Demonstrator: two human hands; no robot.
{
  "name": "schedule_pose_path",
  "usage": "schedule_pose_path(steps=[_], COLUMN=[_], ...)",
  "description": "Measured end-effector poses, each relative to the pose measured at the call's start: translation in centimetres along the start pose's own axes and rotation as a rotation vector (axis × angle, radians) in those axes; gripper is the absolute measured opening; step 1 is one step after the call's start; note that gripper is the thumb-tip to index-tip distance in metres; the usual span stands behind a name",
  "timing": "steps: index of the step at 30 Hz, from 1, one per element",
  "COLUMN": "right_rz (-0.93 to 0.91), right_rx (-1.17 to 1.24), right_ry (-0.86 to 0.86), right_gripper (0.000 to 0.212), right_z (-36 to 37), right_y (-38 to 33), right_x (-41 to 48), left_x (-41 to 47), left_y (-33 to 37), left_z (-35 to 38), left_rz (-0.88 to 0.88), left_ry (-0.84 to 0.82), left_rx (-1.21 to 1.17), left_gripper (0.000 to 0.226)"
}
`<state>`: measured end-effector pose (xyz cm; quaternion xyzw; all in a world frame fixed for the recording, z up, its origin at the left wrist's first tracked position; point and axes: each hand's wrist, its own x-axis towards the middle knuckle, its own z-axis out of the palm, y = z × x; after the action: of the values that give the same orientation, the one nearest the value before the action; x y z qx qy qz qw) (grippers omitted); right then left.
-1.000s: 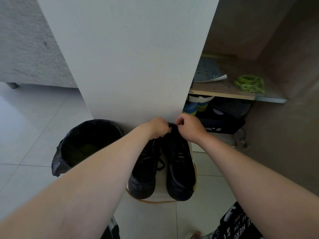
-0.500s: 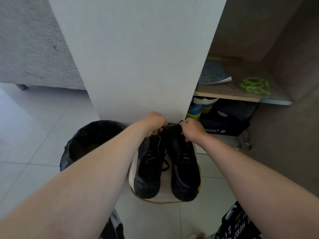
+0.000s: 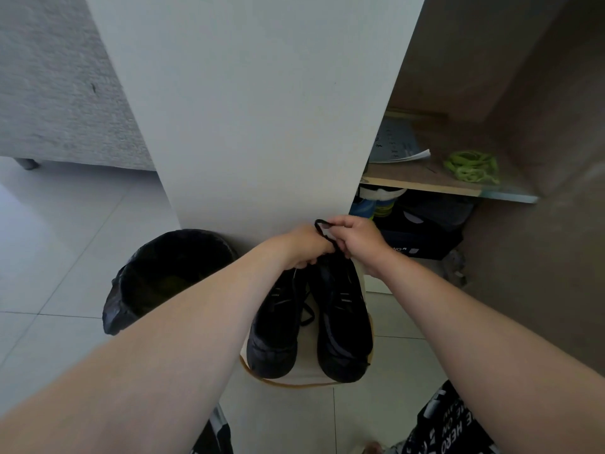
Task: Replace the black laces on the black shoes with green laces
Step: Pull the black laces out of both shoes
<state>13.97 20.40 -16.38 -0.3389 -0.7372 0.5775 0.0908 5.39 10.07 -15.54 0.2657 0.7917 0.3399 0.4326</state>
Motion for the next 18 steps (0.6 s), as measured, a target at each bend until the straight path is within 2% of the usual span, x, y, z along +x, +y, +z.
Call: schedule_pose_path(steps=[3, 5, 7, 9, 12, 14, 18], right_rz=[0.086, 0.091, 0.119, 0.162, 0.187, 0.176, 0.090], right_rx=[-0.053, -0.236, -0.445, -0.559, -0.723, -0.855, -0.983], right_ry=[0.151, 0.205, 0.225, 0.212, 0.170, 0.111, 0.088], right_gripper=[0.024, 0.024, 0.019, 0.007, 0.013, 0.019, 0.020], right_z=[-1.1, -2.0, -2.8, -3.2, -3.5, -3.4, -2.3], right_y=[0.1, 0.5, 0.9, 0.9, 0.9, 0.6, 0.7], right_x=[0.6, 0.8, 0.8, 0.4, 0.2, -0.1, -0.2], left_x=[0.6, 0.7, 0.4, -0.4, -0.5, -0.7, -2.0], left_y=[0.2, 0.4, 0.7, 0.8, -0.1, -1.1, -3.3], left_z=[-0.6, -1.6, -3.0, -4.5, -6.5, -7.3, -7.3], left_rz=[-0.079, -0.064, -0.022, 0.015, 0.000, -0.085, -0.282], left_ry=[0.186, 0.379, 0.556, 0.697, 0.863, 0.833, 0.549], left_rx=[-0.046, -0.042, -0.087, -0.216, -0.359, -0.252, 0.417], left_gripper=[0.009, 0.011, 0.019, 0.025, 0.028, 0.035, 0.047])
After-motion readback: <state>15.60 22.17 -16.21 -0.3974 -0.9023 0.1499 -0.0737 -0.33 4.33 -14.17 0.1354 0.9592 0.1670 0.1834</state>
